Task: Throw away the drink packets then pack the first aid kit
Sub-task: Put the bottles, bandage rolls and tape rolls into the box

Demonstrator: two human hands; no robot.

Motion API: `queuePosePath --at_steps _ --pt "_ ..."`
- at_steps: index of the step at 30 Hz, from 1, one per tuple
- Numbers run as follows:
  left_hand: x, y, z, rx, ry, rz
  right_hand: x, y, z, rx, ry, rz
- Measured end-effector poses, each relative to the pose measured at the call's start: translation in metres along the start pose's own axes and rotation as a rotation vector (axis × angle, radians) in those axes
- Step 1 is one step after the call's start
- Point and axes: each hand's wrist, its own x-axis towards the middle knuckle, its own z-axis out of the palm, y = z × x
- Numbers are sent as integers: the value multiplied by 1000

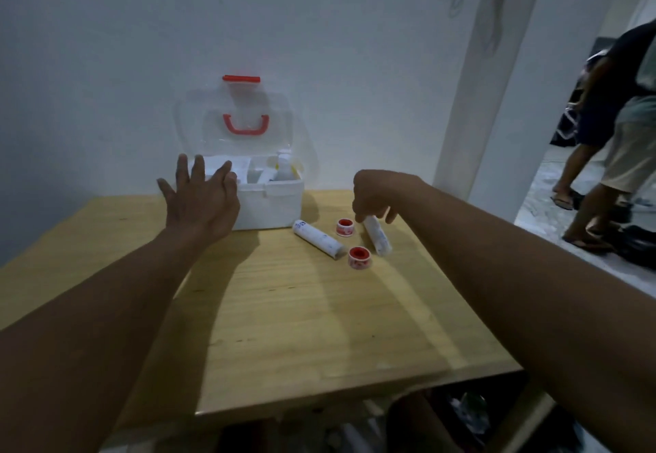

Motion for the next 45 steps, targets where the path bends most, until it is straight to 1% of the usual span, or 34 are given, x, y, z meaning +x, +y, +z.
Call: queuePosePath --at_steps 3,7,10,14,17,19,23,26,28,31,35,40,43,45 --pt "-1 1 -1 1 -25 -10 0 6 13 -72 9 9" --pt "-1 2 -3 6 -42 -18 9 4 22 -91 62 -74" --pt "-1 3 -4 23 -53 -31 12 0 26 -161 42 -144" --pt "0 3 -4 34 -59 -44 7 2 25 -180 31 -190" --pt "1 3 -5 47 -73 -48 -3 2 18 -228 -42 -219" --pt "0 4 -5 54 -81 -53 -7 3 15 -191 -84 -180" --pt "1 5 -6 72 -92 -65 -15 1 16 -28 -163 -75" --pt "1 6 -7 79 -105 -66 -30 -2 21 -3 -220 -77" --pt "0 6 -8 76 -113 -68 -36 0 26 -25 -206 -98" --pt "1 6 -10 63 -117 -69 -36 3 35 -59 -156 -81" --pt "2 4 -12 -8 -137 -69 -39 5 40 -29 -101 -121" --pt "1 3 -8 -101 -42 -55 -43 11 42 -24 -35 -172" --pt "2 3 -6 -180 77 -54 -42 12 39 -8 -28 -189" --pt "4 1 -6 -181 142 -43 -44 10 28 17 -21 -204"
